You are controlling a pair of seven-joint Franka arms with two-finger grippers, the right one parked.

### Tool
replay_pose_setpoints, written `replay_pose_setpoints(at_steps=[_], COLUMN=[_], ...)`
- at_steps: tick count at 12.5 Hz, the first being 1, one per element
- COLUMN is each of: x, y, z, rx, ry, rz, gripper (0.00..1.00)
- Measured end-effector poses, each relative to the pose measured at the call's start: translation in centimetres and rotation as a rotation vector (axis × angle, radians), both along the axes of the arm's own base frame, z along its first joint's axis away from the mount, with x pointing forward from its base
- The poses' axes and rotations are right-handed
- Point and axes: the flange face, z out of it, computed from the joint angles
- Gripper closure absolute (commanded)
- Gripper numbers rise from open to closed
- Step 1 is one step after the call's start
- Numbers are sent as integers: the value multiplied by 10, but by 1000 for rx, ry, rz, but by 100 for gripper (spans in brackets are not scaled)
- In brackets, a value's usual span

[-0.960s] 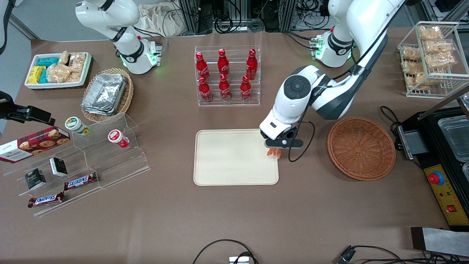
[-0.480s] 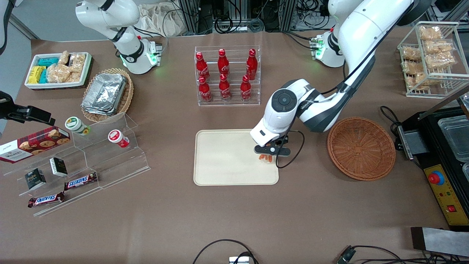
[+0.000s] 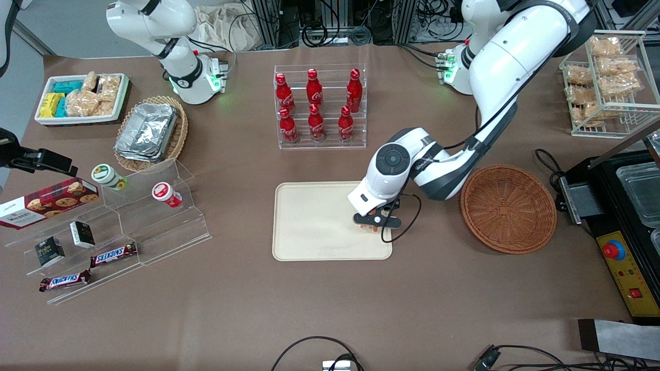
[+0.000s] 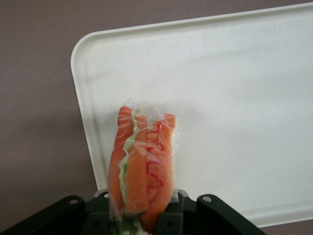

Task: Place sandwich from basket to tray
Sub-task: 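Lower the sandwich onto the tray and open the left gripper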

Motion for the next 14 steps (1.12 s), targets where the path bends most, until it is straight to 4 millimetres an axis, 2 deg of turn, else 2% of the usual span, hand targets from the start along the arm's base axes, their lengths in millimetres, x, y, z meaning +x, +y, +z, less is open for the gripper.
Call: replay_pose_setpoints(at_steps=[3,7,9,10,11,12,14], x=[6,2,2,3,4,4,4], y=[-6,-21,-23,-22,-22,-22,-22], z=[-10,-23,-24,-24,-24,-23,-23], rx=[-5,14,13,12,11,11,13], ry=[3,1,-4,-6,-8,-9,-11], rz=[30,62,74,77,79,80,79], gripper=[74,72,49,24,9,5,3])
